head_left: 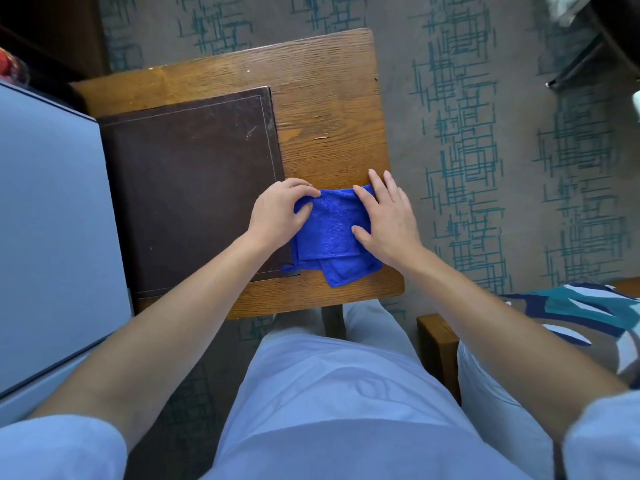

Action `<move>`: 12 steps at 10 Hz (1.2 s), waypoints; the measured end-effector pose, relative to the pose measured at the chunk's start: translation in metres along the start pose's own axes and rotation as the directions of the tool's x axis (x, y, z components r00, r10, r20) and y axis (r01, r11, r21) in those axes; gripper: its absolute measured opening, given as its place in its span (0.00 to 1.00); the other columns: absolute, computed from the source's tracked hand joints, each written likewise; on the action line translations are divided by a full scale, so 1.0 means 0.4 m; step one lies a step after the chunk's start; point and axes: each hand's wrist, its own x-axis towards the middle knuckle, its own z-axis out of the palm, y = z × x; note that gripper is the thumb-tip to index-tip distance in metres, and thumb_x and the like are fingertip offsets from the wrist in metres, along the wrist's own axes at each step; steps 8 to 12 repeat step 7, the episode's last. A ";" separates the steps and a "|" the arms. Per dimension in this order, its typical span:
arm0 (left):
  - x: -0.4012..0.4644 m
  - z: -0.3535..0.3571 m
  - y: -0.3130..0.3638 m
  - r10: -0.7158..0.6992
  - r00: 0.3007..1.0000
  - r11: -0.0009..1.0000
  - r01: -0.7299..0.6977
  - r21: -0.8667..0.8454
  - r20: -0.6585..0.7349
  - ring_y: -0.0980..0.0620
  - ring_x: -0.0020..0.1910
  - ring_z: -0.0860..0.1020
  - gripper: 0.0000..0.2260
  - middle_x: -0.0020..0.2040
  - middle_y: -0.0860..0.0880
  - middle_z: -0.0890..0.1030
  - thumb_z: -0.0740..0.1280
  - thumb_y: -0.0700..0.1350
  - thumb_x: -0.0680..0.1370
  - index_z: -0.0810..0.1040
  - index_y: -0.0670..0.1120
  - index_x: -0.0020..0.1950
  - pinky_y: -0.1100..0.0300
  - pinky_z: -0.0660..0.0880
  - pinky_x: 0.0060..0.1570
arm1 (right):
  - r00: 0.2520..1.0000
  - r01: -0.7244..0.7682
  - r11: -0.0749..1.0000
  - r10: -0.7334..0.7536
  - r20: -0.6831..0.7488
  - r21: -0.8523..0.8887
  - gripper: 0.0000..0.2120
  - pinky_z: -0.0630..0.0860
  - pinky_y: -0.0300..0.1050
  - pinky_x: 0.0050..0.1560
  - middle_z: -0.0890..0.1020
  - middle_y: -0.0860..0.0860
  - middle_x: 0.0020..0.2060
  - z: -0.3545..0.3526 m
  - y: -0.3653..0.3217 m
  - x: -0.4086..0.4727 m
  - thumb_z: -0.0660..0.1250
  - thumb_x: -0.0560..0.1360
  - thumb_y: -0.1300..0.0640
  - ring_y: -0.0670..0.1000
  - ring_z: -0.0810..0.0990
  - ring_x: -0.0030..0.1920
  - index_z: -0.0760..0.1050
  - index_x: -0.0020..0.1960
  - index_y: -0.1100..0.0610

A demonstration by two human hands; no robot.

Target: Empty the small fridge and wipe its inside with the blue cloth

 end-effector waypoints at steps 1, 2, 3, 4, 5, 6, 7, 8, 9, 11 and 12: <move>-0.024 0.015 -0.007 0.071 0.997 0.972 -0.062 0.227 -0.035 0.44 0.73 0.71 0.16 0.73 0.48 0.76 0.72 0.50 0.78 0.82 0.49 0.66 0.43 0.72 0.69 | 0.999 0.015 1.000 -0.016 -0.052 -0.021 0.37 0.55 0.62 0.81 0.55 0.57 0.84 0.000 -0.004 -0.011 0.72 0.77 0.48 0.61 0.51 0.84 0.61 0.81 0.53; -0.048 0.036 -0.014 0.108 0.994 0.904 -0.105 0.415 0.017 0.41 0.81 0.60 0.26 0.80 0.46 0.67 0.70 0.59 0.78 0.76 0.47 0.73 0.40 0.60 0.78 | 0.993 0.071 0.993 -0.080 -0.092 -0.097 0.35 0.55 0.65 0.81 0.57 0.56 0.83 0.008 -0.004 -0.028 0.70 0.77 0.47 0.61 0.53 0.84 0.63 0.80 0.55; -0.072 0.056 -0.018 0.047 0.997 0.863 -0.068 0.501 0.054 0.40 0.83 0.52 0.34 0.83 0.47 0.59 0.64 0.65 0.79 0.69 0.46 0.78 0.38 0.55 0.80 | 0.995 0.087 0.984 -0.095 -0.041 -0.158 0.34 0.53 0.67 0.81 0.58 0.54 0.84 0.025 0.000 -0.048 0.64 0.80 0.43 0.60 0.52 0.84 0.62 0.81 0.57; -0.085 0.067 -0.025 -0.022 0.998 0.853 -0.012 0.522 0.058 0.40 0.84 0.49 0.36 0.84 0.48 0.56 0.59 0.68 0.80 0.63 0.47 0.82 0.38 0.53 0.80 | 0.997 0.078 0.987 -0.081 -0.011 -0.140 0.33 0.50 0.67 0.81 0.55 0.51 0.84 0.034 0.024 -0.050 0.60 0.82 0.42 0.59 0.49 0.84 0.59 0.83 0.54; -0.079 0.052 -0.021 -0.044 0.994 0.856 -0.013 0.516 0.098 0.40 0.84 0.49 0.37 0.84 0.48 0.56 0.58 0.69 0.80 0.62 0.49 0.82 0.38 0.53 0.80 | 0.995 0.093 0.994 -0.091 0.044 -0.063 0.31 0.48 0.66 0.82 0.54 0.47 0.84 0.009 0.042 -0.036 0.60 0.83 0.44 0.57 0.47 0.85 0.58 0.83 0.51; -0.082 0.033 -0.017 -0.043 0.994 0.868 -0.014 0.497 0.104 0.40 0.84 0.48 0.36 0.85 0.48 0.53 0.63 0.67 0.79 0.64 0.51 0.81 0.38 0.53 0.80 | 0.989 0.095 0.996 -0.094 0.111 0.005 0.32 0.49 0.62 0.82 0.53 0.48 0.85 -0.016 0.045 -0.034 0.61 0.83 0.44 0.56 0.46 0.85 0.57 0.83 0.51; -0.098 -0.012 -0.011 -0.038 0.999 0.896 0.041 0.443 -0.016 0.40 0.84 0.49 0.33 0.85 0.47 0.53 0.67 0.65 0.78 0.67 0.52 0.80 0.37 0.55 0.80 | 0.995 0.038 0.995 -0.046 0.084 0.090 0.33 0.56 0.57 0.82 0.57 0.54 0.84 -0.075 0.050 -0.035 0.64 0.82 0.45 0.56 0.53 0.84 0.59 0.82 0.54; -0.098 -0.012 -0.011 -0.038 0.999 0.896 0.041 0.443 -0.016 0.40 0.84 0.49 0.33 0.85 0.47 0.53 0.67 0.65 0.78 0.67 0.52 0.80 0.37 0.55 0.80 | 0.995 0.038 0.995 -0.046 0.084 0.090 0.33 0.56 0.57 0.82 0.57 0.54 0.84 -0.075 0.050 -0.035 0.64 0.82 0.45 0.56 0.53 0.84 0.59 0.82 0.54; -0.098 -0.012 -0.011 -0.038 0.999 0.896 0.041 0.443 -0.016 0.40 0.84 0.49 0.33 0.85 0.47 0.53 0.67 0.65 0.78 0.67 0.52 0.80 0.37 0.55 0.80 | 0.995 0.038 0.995 -0.046 0.084 0.090 0.33 0.56 0.57 0.82 0.57 0.54 0.84 -0.075 0.050 -0.035 0.64 0.82 0.45 0.56 0.53 0.84 0.59 0.82 0.54; -0.098 -0.012 -0.011 -0.038 0.999 0.896 0.041 0.443 -0.016 0.40 0.84 0.49 0.33 0.85 0.47 0.53 0.67 0.65 0.78 0.67 0.52 0.80 0.37 0.55 0.80 | 0.995 0.038 0.995 -0.046 0.084 0.090 0.33 0.56 0.57 0.82 0.57 0.54 0.84 -0.075 0.050 -0.035 0.64 0.82 0.45 0.56 0.53 0.84 0.59 0.82 0.54; -0.098 -0.012 -0.011 -0.038 0.999 0.896 0.041 0.443 -0.016 0.40 0.84 0.49 0.33 0.85 0.47 0.53 0.67 0.65 0.78 0.67 0.52 0.80 0.37 0.55 0.80 | 0.995 0.038 0.995 -0.046 0.084 0.090 0.33 0.56 0.57 0.82 0.57 0.54 0.84 -0.075 0.050 -0.035 0.64 0.82 0.45 0.56 0.53 0.84 0.59 0.82 0.54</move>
